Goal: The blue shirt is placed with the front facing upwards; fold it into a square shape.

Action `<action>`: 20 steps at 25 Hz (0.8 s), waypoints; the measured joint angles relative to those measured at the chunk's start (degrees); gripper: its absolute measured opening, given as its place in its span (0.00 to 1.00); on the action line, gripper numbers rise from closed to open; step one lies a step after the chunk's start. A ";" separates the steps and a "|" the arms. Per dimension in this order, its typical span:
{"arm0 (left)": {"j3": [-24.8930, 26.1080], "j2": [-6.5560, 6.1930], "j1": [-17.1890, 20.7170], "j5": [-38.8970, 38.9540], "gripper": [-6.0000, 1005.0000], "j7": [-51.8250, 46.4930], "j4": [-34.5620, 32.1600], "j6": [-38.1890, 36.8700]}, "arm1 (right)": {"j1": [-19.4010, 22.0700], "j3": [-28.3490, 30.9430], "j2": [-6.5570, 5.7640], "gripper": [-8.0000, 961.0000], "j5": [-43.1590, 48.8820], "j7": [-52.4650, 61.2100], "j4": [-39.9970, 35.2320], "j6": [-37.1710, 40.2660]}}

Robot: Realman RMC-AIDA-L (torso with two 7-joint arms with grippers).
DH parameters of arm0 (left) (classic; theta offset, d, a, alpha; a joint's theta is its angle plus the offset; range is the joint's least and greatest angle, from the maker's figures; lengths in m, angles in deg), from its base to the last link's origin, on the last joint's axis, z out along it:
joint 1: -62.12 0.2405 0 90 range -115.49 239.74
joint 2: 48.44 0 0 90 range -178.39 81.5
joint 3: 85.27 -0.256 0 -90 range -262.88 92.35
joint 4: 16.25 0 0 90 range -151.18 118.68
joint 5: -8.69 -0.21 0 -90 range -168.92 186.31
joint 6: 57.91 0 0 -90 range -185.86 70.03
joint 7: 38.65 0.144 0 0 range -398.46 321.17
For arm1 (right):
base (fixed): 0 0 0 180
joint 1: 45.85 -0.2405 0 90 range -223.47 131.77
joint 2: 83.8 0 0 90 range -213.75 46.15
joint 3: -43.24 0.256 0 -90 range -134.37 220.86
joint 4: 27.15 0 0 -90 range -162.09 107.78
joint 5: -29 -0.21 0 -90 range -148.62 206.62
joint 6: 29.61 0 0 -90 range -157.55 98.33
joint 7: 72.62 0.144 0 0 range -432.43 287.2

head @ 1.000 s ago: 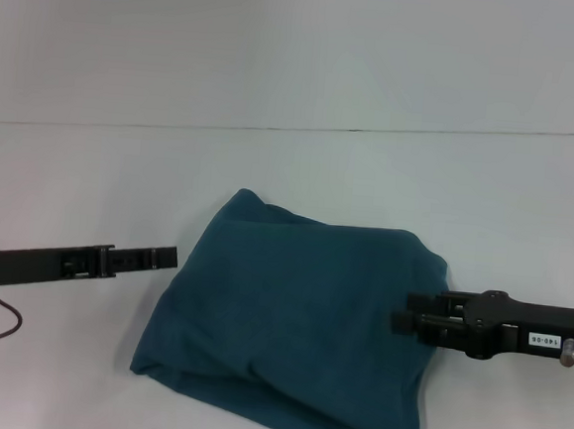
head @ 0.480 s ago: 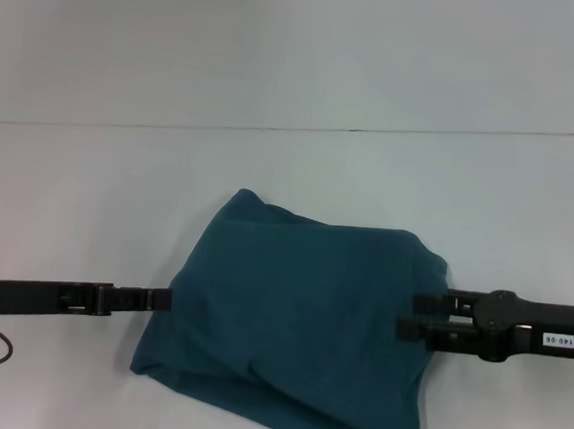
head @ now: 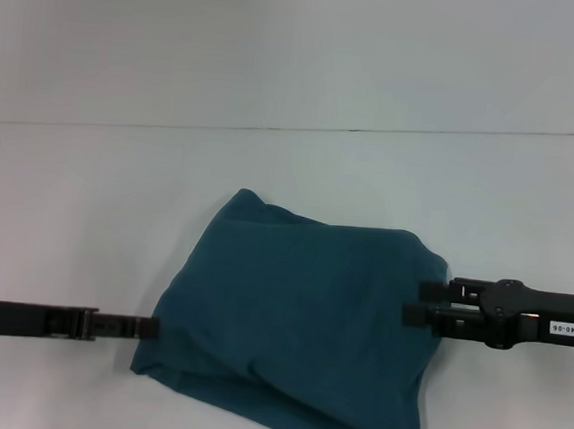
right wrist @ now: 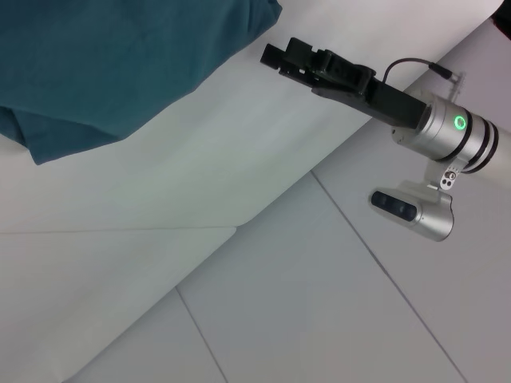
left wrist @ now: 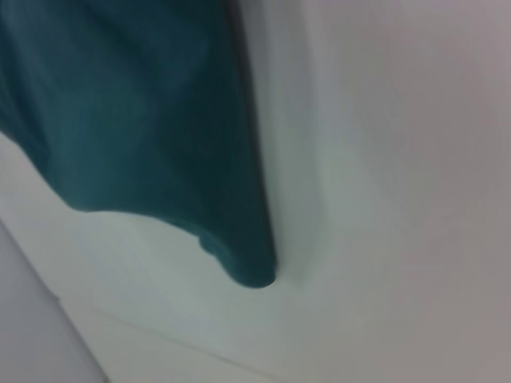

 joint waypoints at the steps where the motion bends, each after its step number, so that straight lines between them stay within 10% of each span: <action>1: -0.13 0.00 -0.05 -0.58 0.77 -0.42 -0.01 0.03 | 0.00 0.01 -0.07 0.76 -0.01 0.11 -0.02 0.01; 20: -4.55 0.81 -0.95 -1.55 0.83 -1.30 0.42 0.18 | -0.33 0.65 -0.53 0.76 -0.26 0.37 -0.14 0.03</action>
